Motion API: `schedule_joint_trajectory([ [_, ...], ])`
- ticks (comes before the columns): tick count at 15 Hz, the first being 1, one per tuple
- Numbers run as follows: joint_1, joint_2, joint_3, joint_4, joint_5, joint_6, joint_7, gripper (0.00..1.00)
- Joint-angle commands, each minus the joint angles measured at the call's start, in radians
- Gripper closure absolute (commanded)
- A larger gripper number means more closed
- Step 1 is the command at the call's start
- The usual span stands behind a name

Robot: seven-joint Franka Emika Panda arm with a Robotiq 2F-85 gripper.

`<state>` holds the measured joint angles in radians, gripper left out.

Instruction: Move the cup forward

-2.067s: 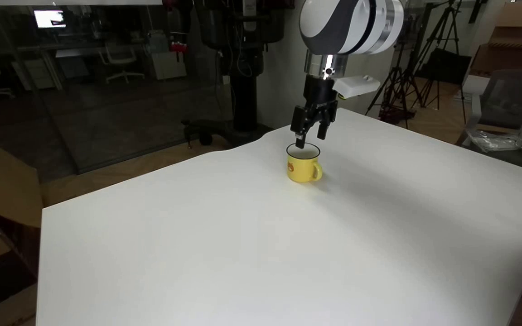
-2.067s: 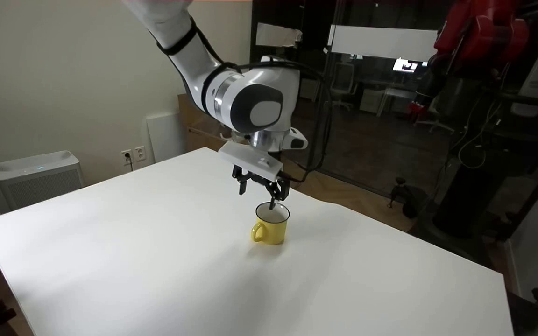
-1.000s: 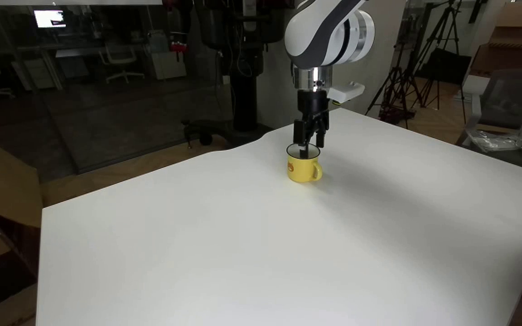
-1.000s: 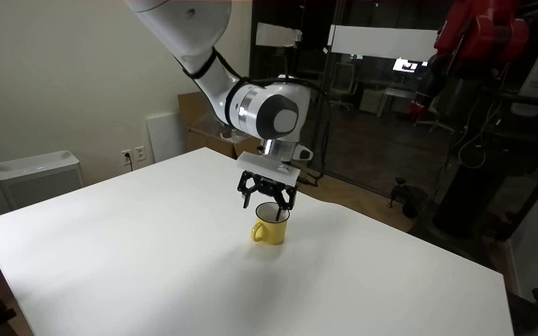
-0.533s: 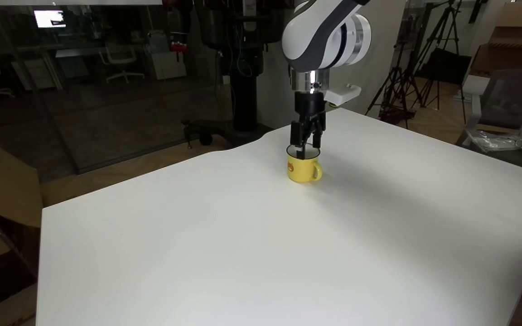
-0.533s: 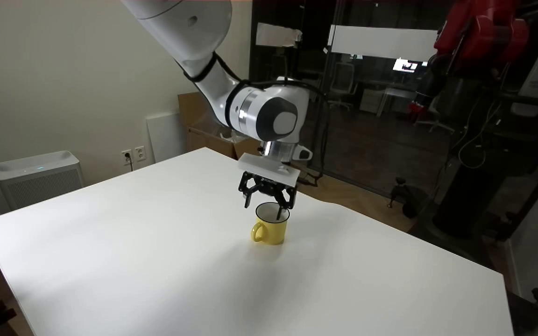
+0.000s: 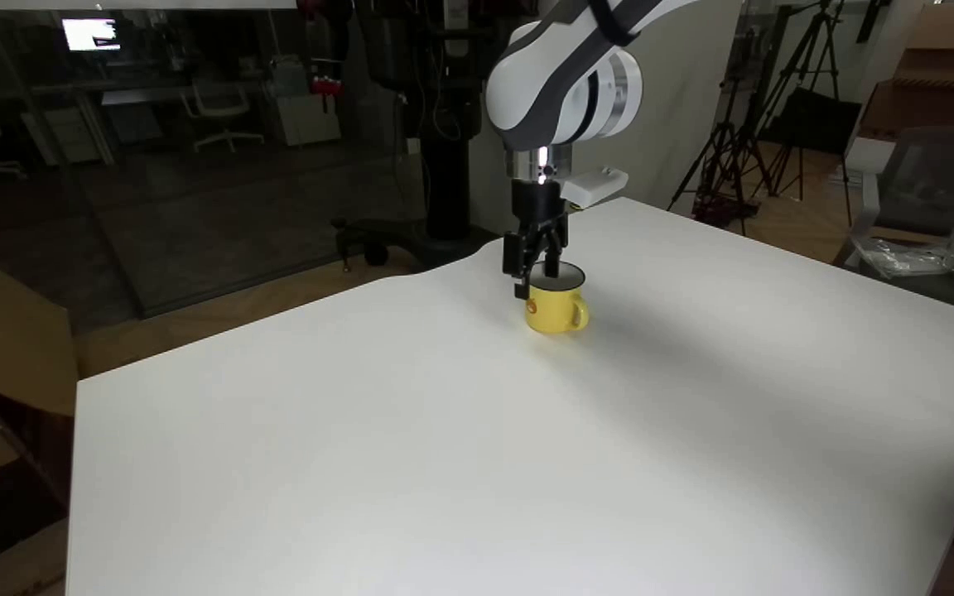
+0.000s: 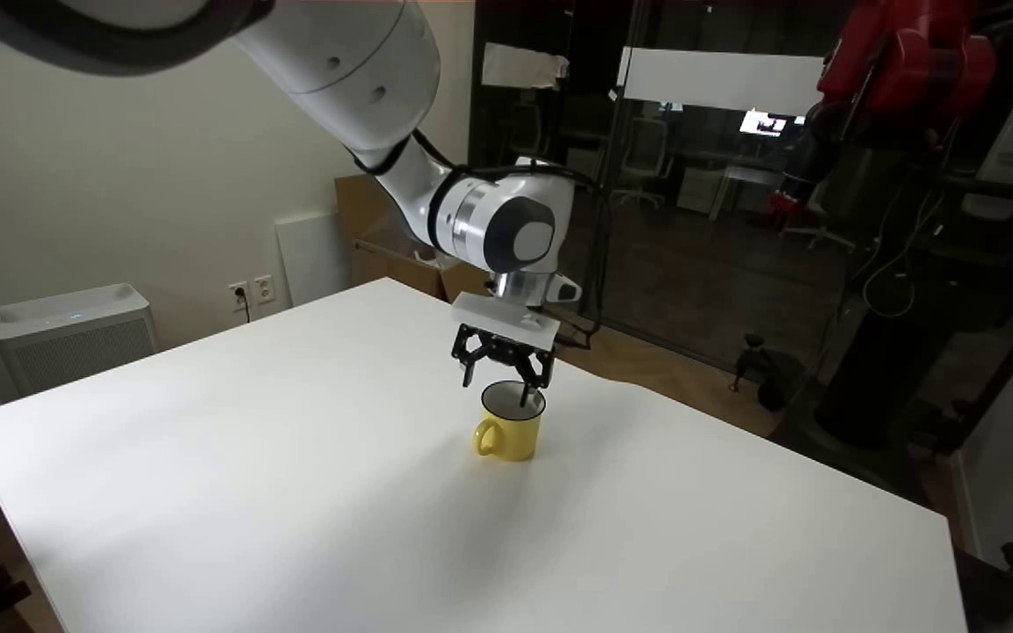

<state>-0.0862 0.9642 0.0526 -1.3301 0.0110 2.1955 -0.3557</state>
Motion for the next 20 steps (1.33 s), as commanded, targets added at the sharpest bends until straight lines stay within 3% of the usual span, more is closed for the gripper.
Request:
schedule_joint_trajectory([
  [1, 0.012, 0.101, -0.004, 0.157, -0.006, -0.086, 0.051, 0.26],
  [11, 0.027, 0.182, -0.003, 0.282, -0.011, -0.138, 0.059, 0.95],
  [14, 0.035, 0.196, -0.002, 0.306, -0.011, -0.156, 0.060, 1.00],
  [16, 0.037, 0.206, 0.003, 0.325, -0.008, -0.172, 0.057, 0.97],
  [17, 0.025, 0.167, 0.006, 0.254, -0.008, -0.136, 0.029, 0.97],
  [18, 0.026, 0.167, 0.007, 0.255, -0.009, -0.136, 0.027, 0.90],
  [20, 0.025, 0.167, 0.007, 0.255, -0.008, -0.136, 0.026, 0.90],
])
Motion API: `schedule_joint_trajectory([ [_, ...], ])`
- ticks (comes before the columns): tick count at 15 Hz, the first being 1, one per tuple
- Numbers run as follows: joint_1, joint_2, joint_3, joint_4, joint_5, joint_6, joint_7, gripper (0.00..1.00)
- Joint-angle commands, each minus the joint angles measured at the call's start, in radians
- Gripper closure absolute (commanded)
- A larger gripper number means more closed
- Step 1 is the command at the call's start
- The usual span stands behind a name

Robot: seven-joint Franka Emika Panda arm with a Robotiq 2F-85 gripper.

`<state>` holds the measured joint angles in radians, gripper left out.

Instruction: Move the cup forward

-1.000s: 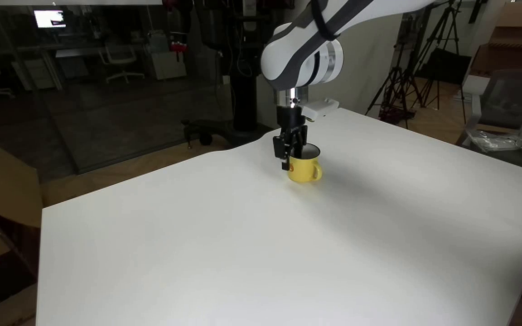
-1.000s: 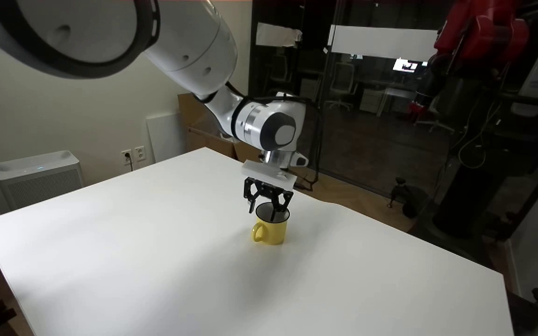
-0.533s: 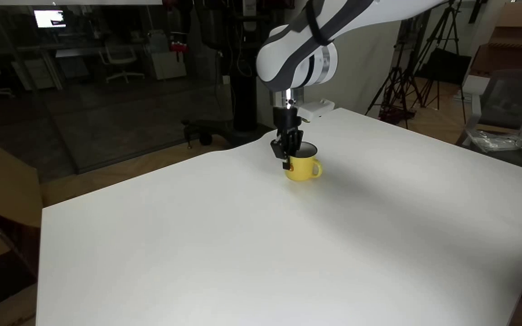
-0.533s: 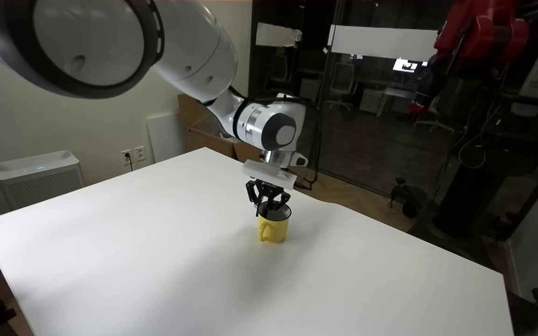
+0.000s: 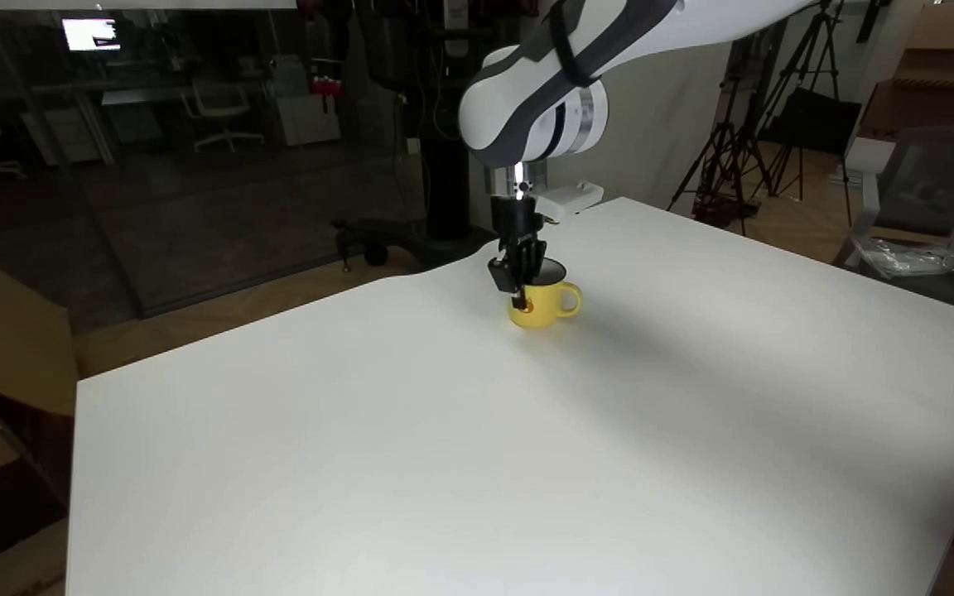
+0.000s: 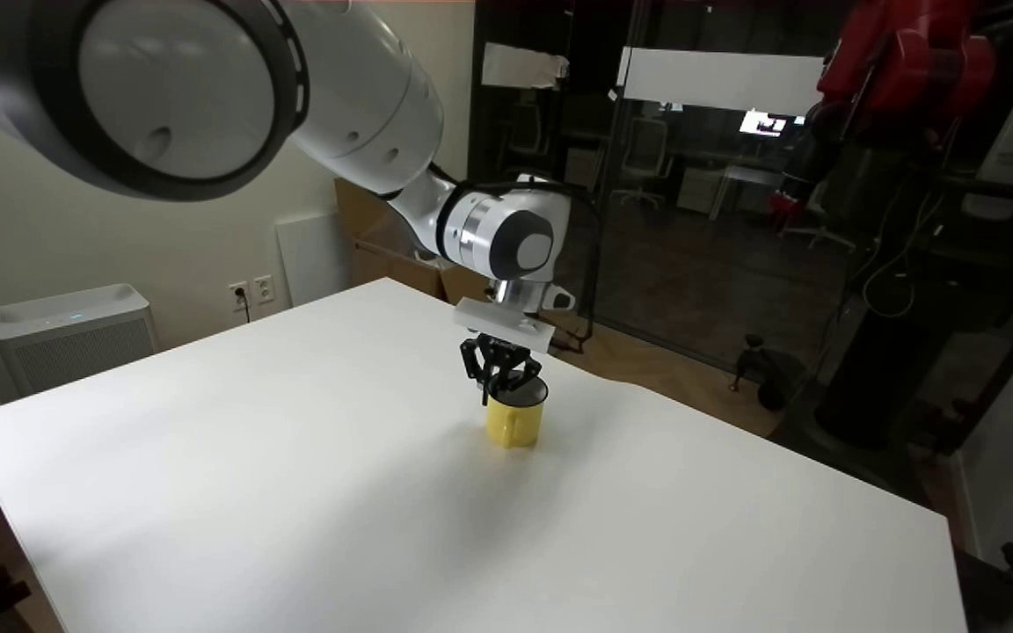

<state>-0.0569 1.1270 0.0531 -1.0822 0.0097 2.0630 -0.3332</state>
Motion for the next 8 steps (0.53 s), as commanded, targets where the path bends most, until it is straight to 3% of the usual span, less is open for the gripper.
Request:
schedule_joint_trajectory([
  [1, -0.004, 0.004, 0.007, 0.007, -0.007, -0.004, 0.003, 0.90],
  [4, -0.004, 0.004, 0.007, 0.007, -0.007, -0.004, 0.003, 0.90],
  [5, -0.004, 0.004, 0.007, 0.007, -0.007, -0.004, 0.003, 0.97],
  [8, 0.020, -0.040, 0.016, -0.067, -0.010, 0.006, 0.012, 0.97],
])
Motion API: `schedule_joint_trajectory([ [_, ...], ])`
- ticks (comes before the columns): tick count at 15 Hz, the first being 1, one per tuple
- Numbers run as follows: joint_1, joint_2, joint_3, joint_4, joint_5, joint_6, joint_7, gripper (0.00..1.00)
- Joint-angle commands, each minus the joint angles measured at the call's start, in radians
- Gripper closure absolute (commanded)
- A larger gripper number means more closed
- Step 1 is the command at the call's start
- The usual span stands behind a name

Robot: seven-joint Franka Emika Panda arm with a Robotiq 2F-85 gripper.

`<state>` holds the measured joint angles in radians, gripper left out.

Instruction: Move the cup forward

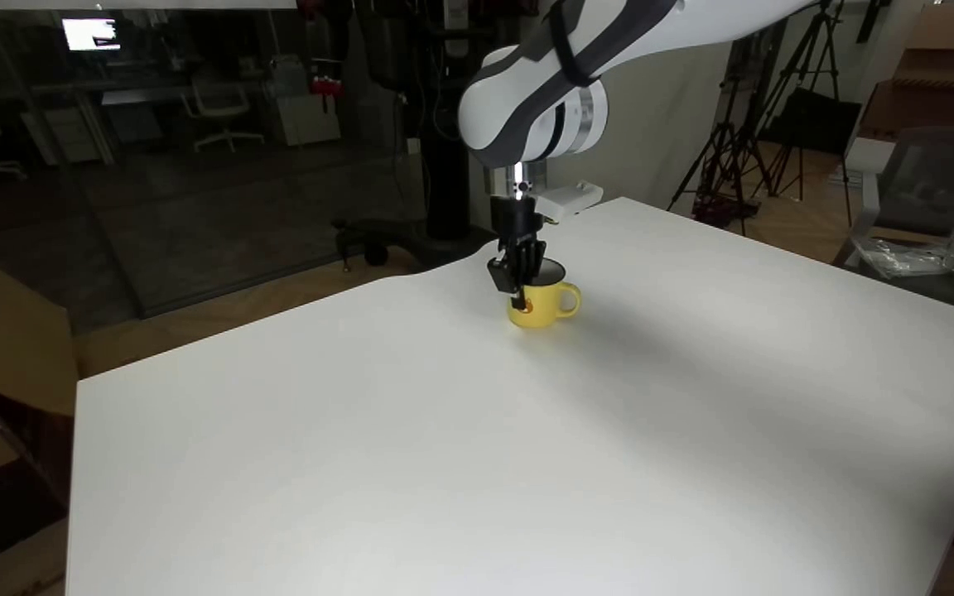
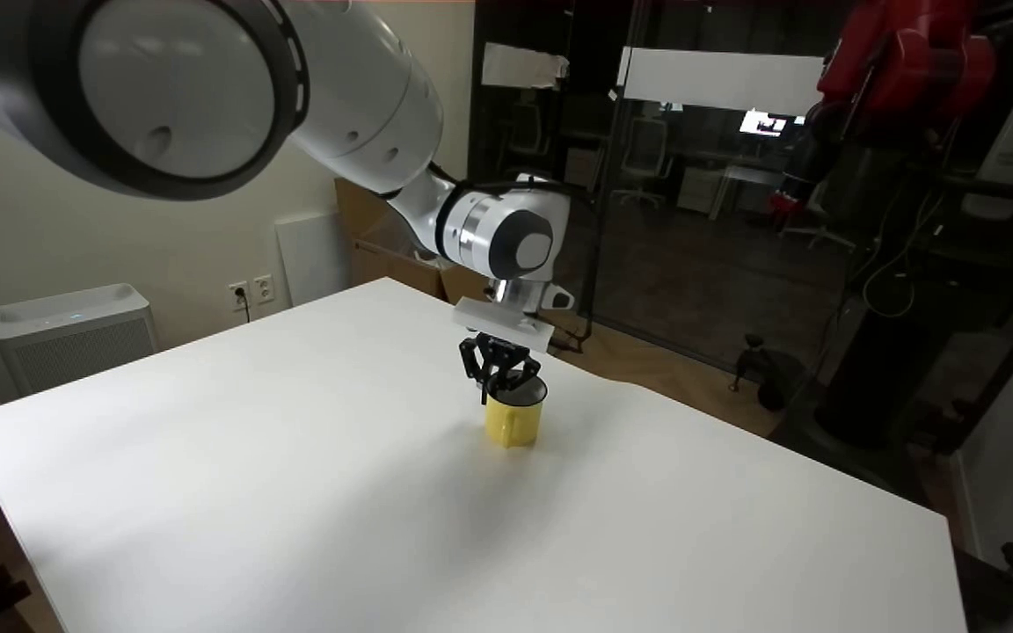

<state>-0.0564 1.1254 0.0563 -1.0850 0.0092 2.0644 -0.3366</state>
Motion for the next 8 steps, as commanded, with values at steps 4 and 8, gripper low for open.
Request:
schedule_joint_trajectory([
  [4, 0.074, -0.126, 0.002, -0.202, -0.031, 0.009, 0.078, 0.97],
  [8, 0.132, -0.232, -0.001, -0.395, -0.038, 0.090, 0.153, 0.97],
])
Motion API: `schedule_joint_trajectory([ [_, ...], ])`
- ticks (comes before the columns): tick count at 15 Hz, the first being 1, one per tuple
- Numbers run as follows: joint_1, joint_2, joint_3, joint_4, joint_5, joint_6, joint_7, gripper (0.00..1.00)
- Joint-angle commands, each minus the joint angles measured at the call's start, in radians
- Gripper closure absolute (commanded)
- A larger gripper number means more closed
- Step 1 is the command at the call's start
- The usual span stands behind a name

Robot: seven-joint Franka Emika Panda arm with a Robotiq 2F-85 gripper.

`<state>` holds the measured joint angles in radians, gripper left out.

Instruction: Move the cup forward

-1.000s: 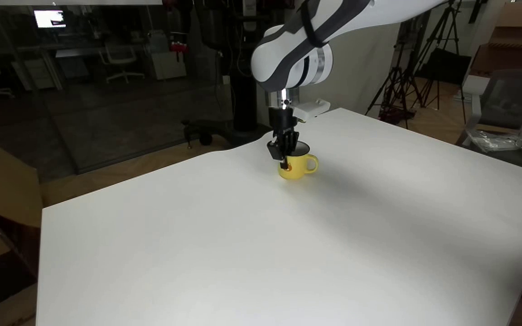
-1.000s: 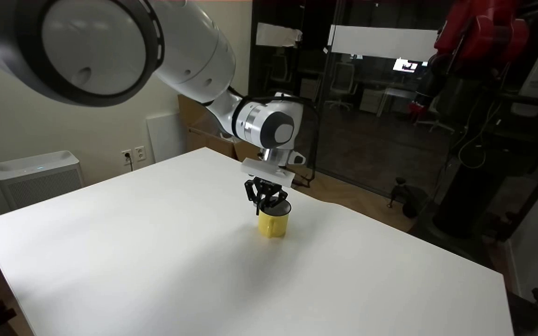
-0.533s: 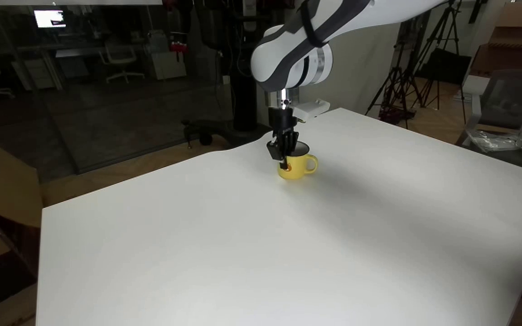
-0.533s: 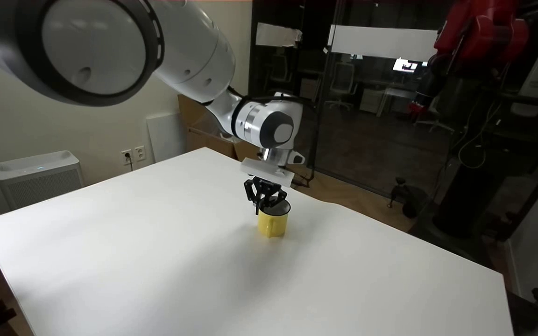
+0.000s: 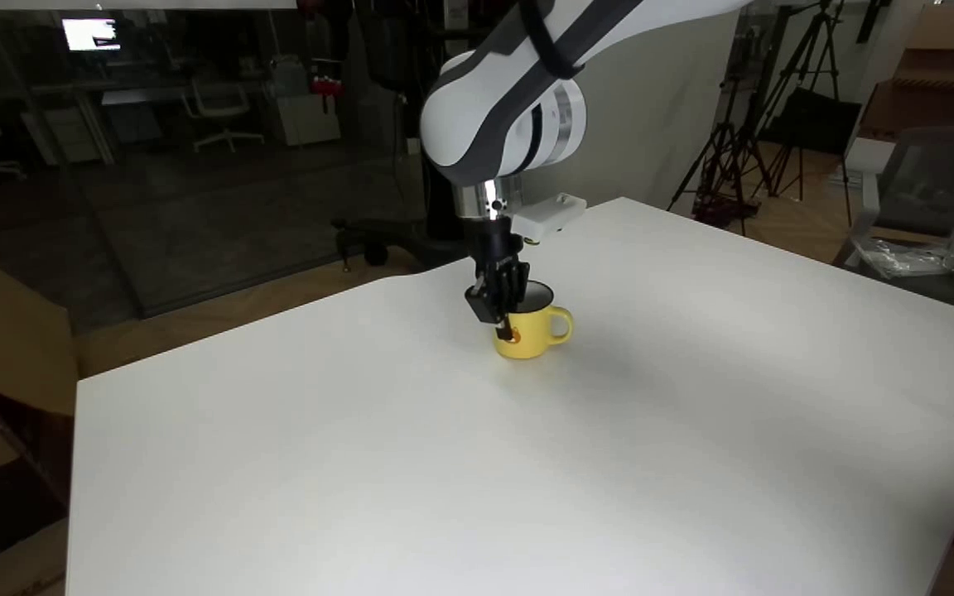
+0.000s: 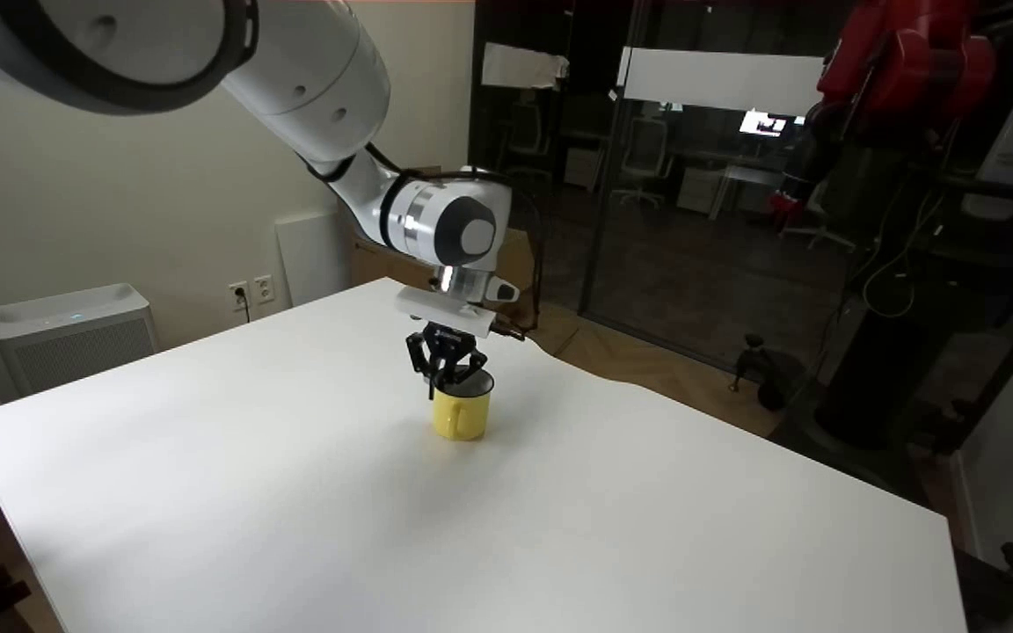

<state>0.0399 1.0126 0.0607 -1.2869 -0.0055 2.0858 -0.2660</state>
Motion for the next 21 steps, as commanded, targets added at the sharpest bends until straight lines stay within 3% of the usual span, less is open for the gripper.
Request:
schedule_joint_trajectory([
  [1, 0.048, -0.139, -0.006, -0.238, -0.026, 0.118, 0.101, 0.97],
  [5, 0.091, -0.223, -0.016, -0.449, -0.035, 0.421, 0.198, 0.97],
  [8, 0.087, -0.307, 0.004, -0.614, -0.007, 0.539, 0.227, 0.97],
  [13, -0.021, -0.433, 0.134, -0.831, 0.127, 0.587, 0.143, 0.97],
  [19, -0.094, -0.499, 0.159, -0.930, 0.242, 0.621, 0.134, 0.97],
  [20, -0.107, -0.503, 0.163, -0.931, 0.254, 0.611, 0.125, 0.65],
  [21, -0.115, -0.507, 0.162, -0.930, 0.262, 0.606, 0.121, 0.63],
])
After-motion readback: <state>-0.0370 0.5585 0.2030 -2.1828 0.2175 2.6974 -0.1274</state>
